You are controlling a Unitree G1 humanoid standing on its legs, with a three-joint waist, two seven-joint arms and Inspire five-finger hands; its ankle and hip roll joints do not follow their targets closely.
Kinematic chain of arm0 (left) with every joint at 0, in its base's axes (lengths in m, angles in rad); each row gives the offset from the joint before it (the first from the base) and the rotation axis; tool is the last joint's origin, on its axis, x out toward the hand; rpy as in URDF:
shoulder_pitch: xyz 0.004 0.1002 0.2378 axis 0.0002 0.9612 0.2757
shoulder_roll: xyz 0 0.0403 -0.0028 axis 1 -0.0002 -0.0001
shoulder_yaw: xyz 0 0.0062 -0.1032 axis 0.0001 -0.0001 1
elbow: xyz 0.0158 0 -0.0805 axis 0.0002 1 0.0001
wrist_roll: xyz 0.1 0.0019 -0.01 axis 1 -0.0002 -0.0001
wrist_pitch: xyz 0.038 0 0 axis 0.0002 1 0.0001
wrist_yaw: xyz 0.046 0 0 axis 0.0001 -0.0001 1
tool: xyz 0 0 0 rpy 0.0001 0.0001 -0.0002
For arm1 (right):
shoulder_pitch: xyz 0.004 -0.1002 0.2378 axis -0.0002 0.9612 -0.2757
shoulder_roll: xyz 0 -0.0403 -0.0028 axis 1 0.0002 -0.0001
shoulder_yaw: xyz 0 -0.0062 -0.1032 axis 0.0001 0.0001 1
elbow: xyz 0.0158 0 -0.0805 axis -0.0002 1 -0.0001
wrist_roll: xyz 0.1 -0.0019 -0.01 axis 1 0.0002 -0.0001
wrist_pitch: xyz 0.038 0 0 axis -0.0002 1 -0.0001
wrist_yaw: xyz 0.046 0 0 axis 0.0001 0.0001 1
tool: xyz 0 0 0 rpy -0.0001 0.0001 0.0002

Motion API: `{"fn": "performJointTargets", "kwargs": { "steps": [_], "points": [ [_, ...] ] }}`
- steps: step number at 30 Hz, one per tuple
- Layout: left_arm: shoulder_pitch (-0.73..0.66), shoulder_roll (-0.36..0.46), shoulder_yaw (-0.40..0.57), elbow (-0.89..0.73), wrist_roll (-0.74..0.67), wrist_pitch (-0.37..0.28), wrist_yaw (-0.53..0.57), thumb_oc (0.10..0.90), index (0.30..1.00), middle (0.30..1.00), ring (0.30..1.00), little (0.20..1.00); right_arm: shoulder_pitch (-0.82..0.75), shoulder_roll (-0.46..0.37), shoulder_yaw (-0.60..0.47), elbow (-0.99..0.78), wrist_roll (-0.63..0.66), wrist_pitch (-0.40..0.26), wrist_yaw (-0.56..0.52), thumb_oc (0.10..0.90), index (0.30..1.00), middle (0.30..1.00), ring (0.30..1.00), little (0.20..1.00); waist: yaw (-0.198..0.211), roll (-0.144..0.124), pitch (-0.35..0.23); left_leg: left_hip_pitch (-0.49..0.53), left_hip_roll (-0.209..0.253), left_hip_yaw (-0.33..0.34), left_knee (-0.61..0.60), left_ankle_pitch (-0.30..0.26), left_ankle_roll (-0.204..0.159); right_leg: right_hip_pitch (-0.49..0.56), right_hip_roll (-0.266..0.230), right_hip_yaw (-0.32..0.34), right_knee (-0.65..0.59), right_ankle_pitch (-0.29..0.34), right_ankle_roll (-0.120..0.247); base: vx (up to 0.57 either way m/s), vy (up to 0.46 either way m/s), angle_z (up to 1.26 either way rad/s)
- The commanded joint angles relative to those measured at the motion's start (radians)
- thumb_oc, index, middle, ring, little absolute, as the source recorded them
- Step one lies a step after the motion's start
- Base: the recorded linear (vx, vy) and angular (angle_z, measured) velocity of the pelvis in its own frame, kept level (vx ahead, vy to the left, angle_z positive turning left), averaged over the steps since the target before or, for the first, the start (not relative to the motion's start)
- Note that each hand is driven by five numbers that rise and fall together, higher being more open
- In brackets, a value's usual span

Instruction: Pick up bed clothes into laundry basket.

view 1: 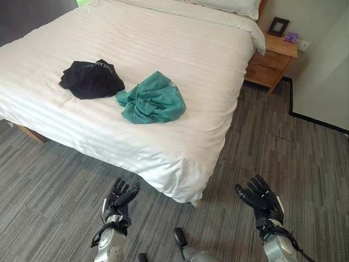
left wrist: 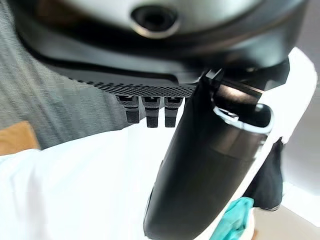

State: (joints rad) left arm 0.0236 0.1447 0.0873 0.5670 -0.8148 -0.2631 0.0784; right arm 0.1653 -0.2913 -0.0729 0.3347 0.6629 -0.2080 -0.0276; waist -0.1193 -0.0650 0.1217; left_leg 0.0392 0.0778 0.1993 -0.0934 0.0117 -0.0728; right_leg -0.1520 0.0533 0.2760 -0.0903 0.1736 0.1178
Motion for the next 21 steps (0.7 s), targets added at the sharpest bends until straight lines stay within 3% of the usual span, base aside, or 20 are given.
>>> {"fn": "performJointTargets", "kwargs": {
  "steps": [1, 8, 10, 11, 12, 13, 14, 15, 16, 18, 19, 20, 21],
  "points": [
    [-0.084, 0.11, 0.012, -0.072, 0.016, -0.132, 0.006, 0.8, 0.9, 0.9, 0.9, 0.9, -0.035, -0.056, -0.109, -0.118, -0.027, -0.121, -0.011, 0.8, 0.9, 0.9, 0.9, 0.9, 0.022, 0.015, -0.06, -0.026, -0.05, 0.043, 0.006, -0.015, 0.046, 0.081, -0.018, 0.004, 0.038, -0.122, 0.044, 0.04, -0.049, -0.06],
    [-0.085, 0.098, 0.011, -0.093, -0.01, -0.139, -0.006, 0.8, 0.9, 0.9, 0.9, 0.9, -0.029, -0.066, -0.093, -0.105, -0.031, -0.111, 0.009, 0.8, 0.9, 0.9, 0.9, 0.9, 0.024, 0.029, -0.055, -0.011, -0.038, 0.034, 0.006, -0.012, 0.04, 0.074, 0.001, 0.008, 0.097, -0.159, 0.02, 0.02, -0.066, -0.02],
    [-0.089, 0.095, 0.009, -0.092, -0.022, -0.141, -0.018, 0.8, 0.9, 0.9, 0.9, 0.9, -0.027, -0.073, -0.079, -0.097, -0.041, -0.107, 0.017, 0.8, 0.9, 0.9, 0.9, 0.9, 0.03, 0.029, -0.049, -0.001, -0.027, 0.021, 0.006, 0.014, 0.027, 0.075, 0.015, 0.02, 0.101, -0.168, 0.005, 0.0, -0.118, 0.03],
    [-0.095, 0.096, 0.005, -0.094, -0.018, -0.14, -0.021, 0.8, 0.9, 0.9, 0.9, 0.9, -0.03, -0.076, -0.077, -0.097, -0.035, -0.111, 0.023, 0.8, 0.9, 0.9, 0.9, 0.9, 0.035, 0.021, -0.033, -0.027, -0.013, 0.015, 0.083, 0.032, 0.012, 0.082, 0.015, 0.015, 0.105, -0.17, -0.007, -0.06, -0.225, 0.06],
    [-0.107, 0.1, -0.003, -0.104, -0.011, -0.144, -0.02, 0.8, 0.9, 0.9, 0.9, 0.9, -0.03, -0.084, -0.082, -0.099, -0.025, -0.117, 0.028, 0.8, 0.9, 0.9, 0.9, 0.9, 0.038, 0.007, -0.006, -0.104, 0.008, -0.006, 0.254, 0.06, -0.009, 0.09, 0.015, 0.004, 0.111, -0.164, -0.025, -0.14, -0.328, 0.25],
    [-0.116, 0.102, -0.008, -0.115, 0.0, -0.147, -0.017, 0.8, 0.9, 0.9, 0.9, 0.9, -0.027, -0.096, -0.096, -0.103, -0.024, -0.129, 0.025, 0.8, 0.9, 0.9, 0.9, 0.9, 0.05, -0.015, 0.023, -0.217, 0.013, -0.029, 0.514, 0.101, -0.033, 0.091, 0.012, -0.014, 0.138, -0.16, -0.047, -0.2, -0.401, 0.41],
    [-0.121, 0.093, -0.019, -0.138, -0.024, -0.149, -0.03, 0.8, 0.9, 0.9, 0.9, 0.9, -0.023, -0.116, -0.102, -0.1, -0.014, -0.124, 0.027, 0.8, 0.9, 0.9, 0.9, 0.9, 0.065, -0.056, 0.051, -0.329, -0.038, -0.061, 0.849, 0.072, -0.035, 0.081, -0.015, -0.027, 0.166, -0.158, -0.065, -0.2, -0.426, 0.7],
    [-0.137, 0.078, -0.026, -0.134, -0.049, -0.144, -0.008, 0.8, 0.9, 0.9, 0.9, 0.9, -0.016, -0.121, -0.103, -0.111, 0.019, -0.107, 0.023, 0.8, 0.9, 0.9, 0.9, 0.9, 0.056, -0.119, 0.07, -0.48, -0.029, -0.044, 1.329, -0.02, -0.01, 0.09, -0.064, -0.042, 0.186, -0.159, -0.094, -0.13, -0.271, 0.64],
    [-0.138, 0.079, -0.026, -0.133, -0.05, -0.144, -0.008, 0.8, 0.9, 0.9, 0.9, 0.9, -0.016, -0.12, -0.104, -0.111, 0.019, -0.107, 0.023, 0.8, 0.9, 0.9, 0.9, 0.9, 0.051, -0.104, 0.067, -0.497, -0.017, -0.058, 1.35, -0.029, -0.011, 0.082, -0.047, -0.051, 0.191, -0.161, -0.095, -0.11, -0.146, 0.49],
    [-0.139, 0.078, -0.021, -0.166, -0.04, -0.142, -0.004, 0.8, 0.9, 0.9, 0.9, 0.9, -0.007, -0.114, -0.135, -0.129, 0.024, -0.091, 0.018, 0.8, 0.9, 0.9, 0.9, 0.9, 0.047, -0.133, 0.057, -0.675, -0.094, -0.113, 1.791, -0.111, -0.004, 0.05, -0.09, -0.042, 0.219, -0.137, -0.104, -0.09, 0.041, 0.18],
    [-0.137, 0.082, -0.01, -0.181, -0.033, -0.148, 0.002, 0.8, 0.9, 0.9, 0.9, 0.9, -0.007, -0.126, -0.149, -0.139, -0.003, -0.089, 0.012, 0.8, 0.9, 0.9, 0.9, 0.9, 0.041, -0.14, 0.061, -0.72, -0.103, -0.127, 1.897, -0.133, -0.002, 0.044, -0.112, -0.024, 0.23, -0.129, -0.102, 0.0, 0.156, 0.27],
    [-0.136, 0.089, 0.011, -0.188, -0.029, -0.155, 0.013, 0.8, 0.9, 0.9, 0.9, 0.9, -0.008, -0.143, -0.17, -0.144, -0.028, -0.092, -0.004, 0.8, 0.9, 0.9, 0.9, 0.9, 0.034, -0.134, 0.062, -0.735, -0.076, -0.187, 1.936, -0.153, -0.005, 0.037, -0.123, -0.011, 0.246, -0.145, -0.106, -0.03, 0.125, 0.17],
    [-0.137, 0.088, 0.012, -0.189, -0.029, -0.155, 0.013, 0.8, 0.9, 0.9, 0.9, 0.9, -0.008, -0.143, -0.17, -0.145, -0.028, -0.092, -0.004, 0.8, 0.9, 0.9, 0.9, 0.9, 0.032, -0.137, 0.065, -0.749, -0.078, -0.184, 1.937, -0.14, 0.0, 0.03, -0.126, -0.006, 0.249, -0.135, -0.102, 0.0, 0.262, -0.14]
  ]
}}
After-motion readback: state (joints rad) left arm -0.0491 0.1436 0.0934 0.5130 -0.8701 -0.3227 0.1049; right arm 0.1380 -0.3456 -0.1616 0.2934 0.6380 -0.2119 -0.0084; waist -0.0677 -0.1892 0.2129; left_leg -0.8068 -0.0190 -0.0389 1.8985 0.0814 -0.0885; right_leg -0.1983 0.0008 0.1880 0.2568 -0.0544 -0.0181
